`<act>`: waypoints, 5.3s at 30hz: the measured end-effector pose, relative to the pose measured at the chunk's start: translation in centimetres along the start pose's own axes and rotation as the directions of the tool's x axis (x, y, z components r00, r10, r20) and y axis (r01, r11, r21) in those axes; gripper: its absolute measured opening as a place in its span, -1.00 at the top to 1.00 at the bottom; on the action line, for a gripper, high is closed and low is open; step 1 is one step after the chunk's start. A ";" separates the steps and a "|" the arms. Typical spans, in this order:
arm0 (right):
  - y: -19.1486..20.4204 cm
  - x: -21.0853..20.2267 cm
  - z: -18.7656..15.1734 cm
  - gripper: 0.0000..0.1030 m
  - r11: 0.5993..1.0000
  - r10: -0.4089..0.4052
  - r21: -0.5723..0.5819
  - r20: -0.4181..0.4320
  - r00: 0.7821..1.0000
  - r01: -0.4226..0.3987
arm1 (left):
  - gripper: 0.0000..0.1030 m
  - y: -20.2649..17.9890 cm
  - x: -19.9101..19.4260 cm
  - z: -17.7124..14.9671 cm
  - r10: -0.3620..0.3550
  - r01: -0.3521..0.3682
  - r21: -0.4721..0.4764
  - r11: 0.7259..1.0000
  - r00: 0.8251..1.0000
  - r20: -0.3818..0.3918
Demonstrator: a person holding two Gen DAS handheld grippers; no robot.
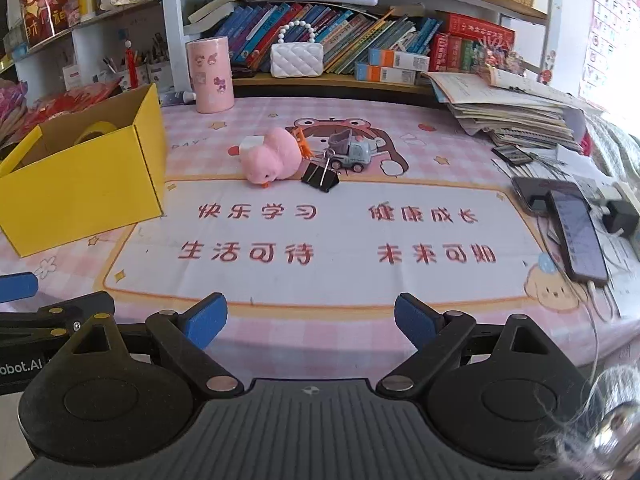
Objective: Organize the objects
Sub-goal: 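Withdraw both grippers from the box toward the remaining items, then grasp the pink plush toy with the left gripper while the right gripper grasps the black binder clip, then carry the plush toy and binder clip into the yellow box and release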
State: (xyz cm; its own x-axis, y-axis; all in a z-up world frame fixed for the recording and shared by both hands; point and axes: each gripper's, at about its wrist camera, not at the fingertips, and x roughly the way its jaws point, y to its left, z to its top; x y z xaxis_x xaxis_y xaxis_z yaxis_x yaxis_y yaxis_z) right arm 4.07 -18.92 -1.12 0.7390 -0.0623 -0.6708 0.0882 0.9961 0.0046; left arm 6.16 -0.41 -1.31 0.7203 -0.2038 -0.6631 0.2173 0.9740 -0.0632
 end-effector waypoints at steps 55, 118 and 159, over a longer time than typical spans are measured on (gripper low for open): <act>-7.3 21.0 10.9 0.10 0.905 0.351 -0.234 -0.061 0.935 -0.355 | 0.08 -9.6 21.3 13.8 0.023 -0.019 0.042 0.999 0.995 -0.100; 9.5 -1.0 -0.1 0.55 0.876 0.386 -0.288 -0.067 0.920 -0.388 | 0.08 9.0 -4.0 -1.9 -0.059 0.061 -0.202 0.977 0.998 0.014; 16.7 1.0 12.5 0.55 0.816 0.512 -0.382 0.128 0.849 -0.435 | 0.08 15.3 -4.6 8.0 0.120 -0.049 -0.245 0.968 0.951 0.285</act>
State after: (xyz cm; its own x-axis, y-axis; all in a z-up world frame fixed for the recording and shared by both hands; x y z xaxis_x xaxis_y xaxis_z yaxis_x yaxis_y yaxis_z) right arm 14.58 -3.13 7.55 0.7583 0.4494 -0.4722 -0.5043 0.8635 0.0120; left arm 11.43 14.61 6.78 0.8987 -0.1047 -0.4259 0.0139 0.9774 -0.2110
